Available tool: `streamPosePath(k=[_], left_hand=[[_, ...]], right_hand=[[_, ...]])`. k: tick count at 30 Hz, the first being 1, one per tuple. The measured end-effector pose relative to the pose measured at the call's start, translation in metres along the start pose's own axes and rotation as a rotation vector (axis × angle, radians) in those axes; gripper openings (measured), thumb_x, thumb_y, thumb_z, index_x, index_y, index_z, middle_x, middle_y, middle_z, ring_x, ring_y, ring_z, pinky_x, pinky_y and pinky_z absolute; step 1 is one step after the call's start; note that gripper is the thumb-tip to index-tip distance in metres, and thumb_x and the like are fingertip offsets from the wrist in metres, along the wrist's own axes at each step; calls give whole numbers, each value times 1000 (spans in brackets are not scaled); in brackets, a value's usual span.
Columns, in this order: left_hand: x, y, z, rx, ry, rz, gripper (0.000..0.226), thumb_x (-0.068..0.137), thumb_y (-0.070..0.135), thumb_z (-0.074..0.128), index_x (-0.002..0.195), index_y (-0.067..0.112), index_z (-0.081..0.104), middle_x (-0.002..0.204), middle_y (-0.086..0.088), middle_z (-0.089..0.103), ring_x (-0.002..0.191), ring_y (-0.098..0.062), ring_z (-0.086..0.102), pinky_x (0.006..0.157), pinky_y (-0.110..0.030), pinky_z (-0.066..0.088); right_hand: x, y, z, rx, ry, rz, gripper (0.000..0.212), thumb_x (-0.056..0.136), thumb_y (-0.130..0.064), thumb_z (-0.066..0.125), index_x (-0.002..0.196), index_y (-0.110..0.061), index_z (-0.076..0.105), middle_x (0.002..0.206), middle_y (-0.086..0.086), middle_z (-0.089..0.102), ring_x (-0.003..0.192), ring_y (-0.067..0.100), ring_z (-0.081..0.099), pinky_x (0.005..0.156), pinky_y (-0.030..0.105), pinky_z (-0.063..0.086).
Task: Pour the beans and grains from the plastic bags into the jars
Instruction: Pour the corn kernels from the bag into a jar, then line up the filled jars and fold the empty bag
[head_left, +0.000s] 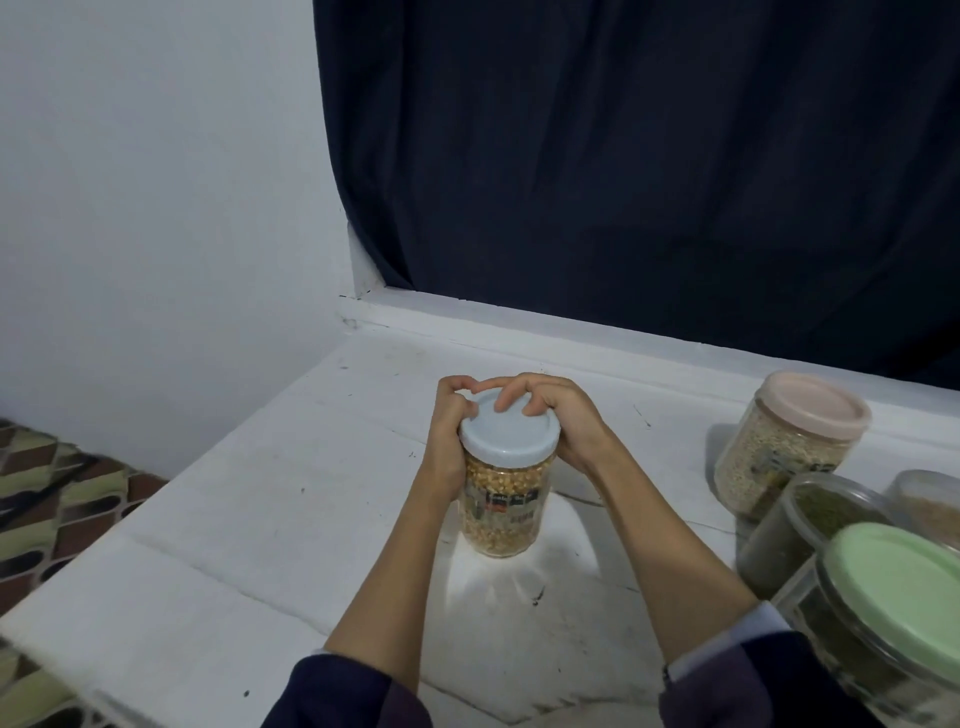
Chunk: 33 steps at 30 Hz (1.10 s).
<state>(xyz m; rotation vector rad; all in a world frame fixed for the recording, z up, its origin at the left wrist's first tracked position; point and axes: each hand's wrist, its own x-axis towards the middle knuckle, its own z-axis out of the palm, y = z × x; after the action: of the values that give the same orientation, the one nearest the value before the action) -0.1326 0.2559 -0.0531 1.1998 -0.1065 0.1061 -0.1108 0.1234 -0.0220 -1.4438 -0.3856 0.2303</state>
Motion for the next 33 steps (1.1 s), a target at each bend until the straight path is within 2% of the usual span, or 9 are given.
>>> streamPosePath(k=[3,7,11,14,19,22,26,30,33], left_hand=[[-1,0,1,-25,13,-4,32,68,26,45,98,13,44,92,-15,56,78,-25,60,53,-27,51],[1,-4,0,33,70,52,45,75,48,52,95,7,55,99,-27,58,90,-36,59,73,-42,48],[-1,-2,3,25,126,11,41,96,49,38,91,13,58,88,-15,65,80,-28,64,69,-36,51],[0,-3,3,71,98,11,45,98,49,35,88,14,61,84,-12,66,78,-26,64,72,-39,51],[-1,-3,4,128,117,69,55,102,35,30,70,20,73,73,-3,71,75,-20,66,70,-34,53],[-9,-2,13,144,284,190,39,94,21,39,68,14,67,65,2,67,62,-6,62,54,-20,48],[-8,-4,22,144,345,211,39,94,3,38,67,11,64,65,-1,63,55,-2,58,50,-20,45],[-5,-22,48,145,294,234,40,101,17,39,73,0,61,68,-9,60,63,-15,57,54,-27,45],[-2,-36,77,188,292,272,36,96,34,45,65,16,53,64,3,55,64,-11,52,57,-21,42]], right_hand=[[3,-3,4,-41,8,31,42,68,8,34,55,-11,69,101,6,74,90,18,65,71,23,51],[-9,-5,14,-51,162,-31,28,66,1,41,59,-6,68,87,-1,76,79,12,67,65,17,50],[-33,7,23,-119,326,-132,27,93,-5,48,98,-11,74,107,-11,72,100,5,64,75,11,49],[-51,4,12,-192,244,-139,50,83,-38,63,130,-20,59,131,-12,59,120,-4,52,86,6,45],[-50,-12,15,-647,94,-18,94,71,-29,83,149,-26,31,138,-13,41,125,6,39,104,26,39],[-44,-10,21,-702,169,-26,100,69,-32,85,150,-20,29,141,-9,39,129,10,37,109,29,35],[-42,-34,11,-913,47,91,99,71,-40,82,151,-20,27,154,-4,29,141,15,28,111,27,26],[-36,-82,-16,-1256,-220,364,100,77,-52,72,154,-23,15,160,-4,17,145,18,20,114,32,23],[-26,-106,-54,-1449,-216,516,103,73,-60,71,153,-30,14,161,-7,14,147,20,17,117,40,22]])
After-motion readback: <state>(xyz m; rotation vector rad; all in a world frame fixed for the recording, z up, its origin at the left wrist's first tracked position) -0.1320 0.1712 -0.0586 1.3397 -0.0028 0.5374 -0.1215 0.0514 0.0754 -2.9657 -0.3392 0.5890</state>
